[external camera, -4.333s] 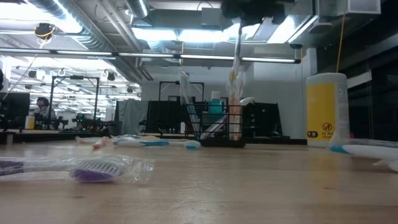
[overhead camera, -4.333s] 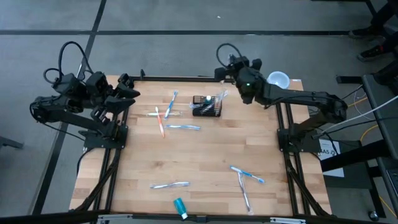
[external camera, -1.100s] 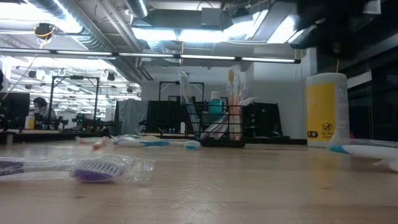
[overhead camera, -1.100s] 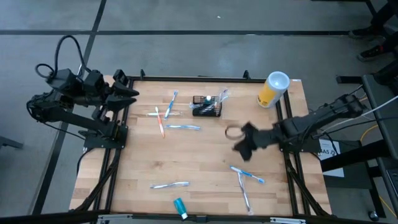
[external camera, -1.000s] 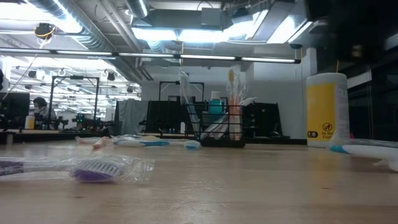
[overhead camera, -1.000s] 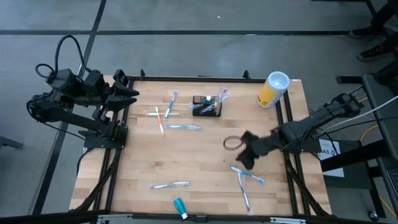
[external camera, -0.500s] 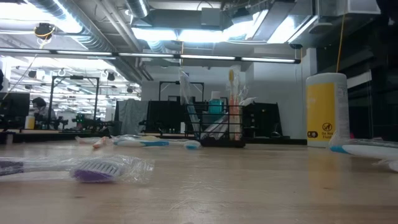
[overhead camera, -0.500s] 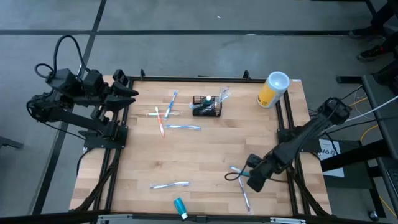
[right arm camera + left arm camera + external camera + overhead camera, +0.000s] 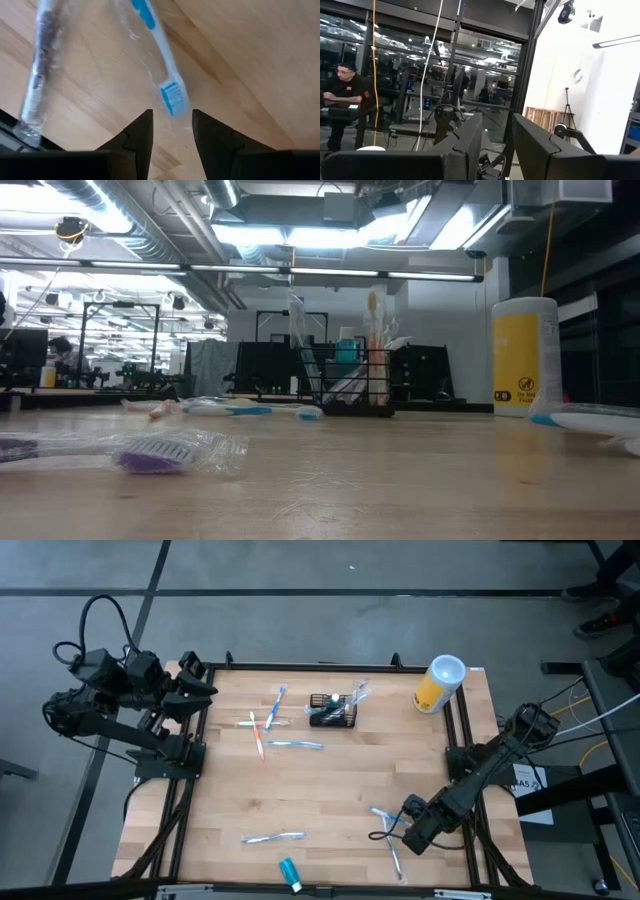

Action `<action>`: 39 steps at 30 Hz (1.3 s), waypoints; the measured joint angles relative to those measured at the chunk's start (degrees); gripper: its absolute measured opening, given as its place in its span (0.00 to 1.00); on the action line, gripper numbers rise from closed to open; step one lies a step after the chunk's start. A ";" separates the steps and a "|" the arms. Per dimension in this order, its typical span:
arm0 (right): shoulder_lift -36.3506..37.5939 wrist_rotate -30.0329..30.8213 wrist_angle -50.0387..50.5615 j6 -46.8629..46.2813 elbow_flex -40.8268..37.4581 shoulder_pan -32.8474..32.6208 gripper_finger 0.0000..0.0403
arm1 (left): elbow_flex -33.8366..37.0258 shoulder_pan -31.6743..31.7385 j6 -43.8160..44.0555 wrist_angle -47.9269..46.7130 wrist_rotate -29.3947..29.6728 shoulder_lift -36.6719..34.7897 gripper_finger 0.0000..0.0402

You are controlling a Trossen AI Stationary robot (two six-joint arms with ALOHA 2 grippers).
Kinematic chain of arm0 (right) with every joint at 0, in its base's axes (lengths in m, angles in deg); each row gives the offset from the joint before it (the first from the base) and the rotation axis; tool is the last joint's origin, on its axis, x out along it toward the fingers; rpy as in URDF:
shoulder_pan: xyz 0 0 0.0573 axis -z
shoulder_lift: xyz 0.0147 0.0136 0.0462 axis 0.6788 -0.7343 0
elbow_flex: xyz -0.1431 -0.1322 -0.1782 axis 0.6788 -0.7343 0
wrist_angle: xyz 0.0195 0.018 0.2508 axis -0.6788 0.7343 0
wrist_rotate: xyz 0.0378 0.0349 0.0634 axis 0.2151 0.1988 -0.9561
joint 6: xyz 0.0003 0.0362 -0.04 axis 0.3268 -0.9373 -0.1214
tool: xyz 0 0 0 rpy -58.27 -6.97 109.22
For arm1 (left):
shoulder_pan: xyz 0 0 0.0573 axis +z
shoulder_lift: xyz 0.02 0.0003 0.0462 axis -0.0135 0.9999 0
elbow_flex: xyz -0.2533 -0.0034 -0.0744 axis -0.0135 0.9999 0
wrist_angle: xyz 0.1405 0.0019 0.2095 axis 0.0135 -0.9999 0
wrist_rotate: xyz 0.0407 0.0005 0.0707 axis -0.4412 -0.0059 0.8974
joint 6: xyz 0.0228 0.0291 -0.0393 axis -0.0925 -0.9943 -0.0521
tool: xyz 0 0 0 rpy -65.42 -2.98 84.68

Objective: Pick & Place toothbrushing station
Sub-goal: Put the blue toothbrush into the black mesh organizer

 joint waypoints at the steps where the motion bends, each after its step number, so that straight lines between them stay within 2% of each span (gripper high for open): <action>1: -0.30 -0.01 -0.07 -0.51 0.01 -0.32 0.34 | 0.00 0.02 0.27 0.00 -0.34 -0.02 0.26; 11: -3.20 -0.45 -0.68 -3.43 0.00 -2.59 0.33 | 0.02 0.02 1.29 0.71 -1.81 0.00 0.26; 14: -4.22 -0.38 -1.60 -3.43 0.00 -2.61 0.24 | 0.01 0.02 1.29 1.84 -2.31 0.00 0.25; 17: -4.43 1.00 -3.61 -2.96 0.00 -2.59 0.06 | 0.02 0.02 1.29 2.61 -2.44 -0.01 0.25; 20: -3.58 4.65 -6.17 -3.70 0.31 -2.15 0.02 | 0.02 0.02 1.29 3.06 -2.73 -0.04 0.25; 23: -2.30 10.76 -6.35 -2.69 3.91 -1.17 0.01 | 0.02 0.02 1.32 3.00 -2.71 -0.04 0.25; 31: 0.73 23.32 -6.90 11.19 19.93 5.12 0.00 | 0.02 0.02 2.34 2.98 -2.32 -0.07 0.25; 35: 0.74 23.82 -9.46 20.33 27.67 10.73 0.00 | 0.02 0.02 2.34 2.99 -2.35 -0.07 0.25; 39: 0.84 22.69 -17.47 26.37 29.16 17.60 0.00 | 0.02 0.02 2.32 3.02 -3.52 -0.07 0.25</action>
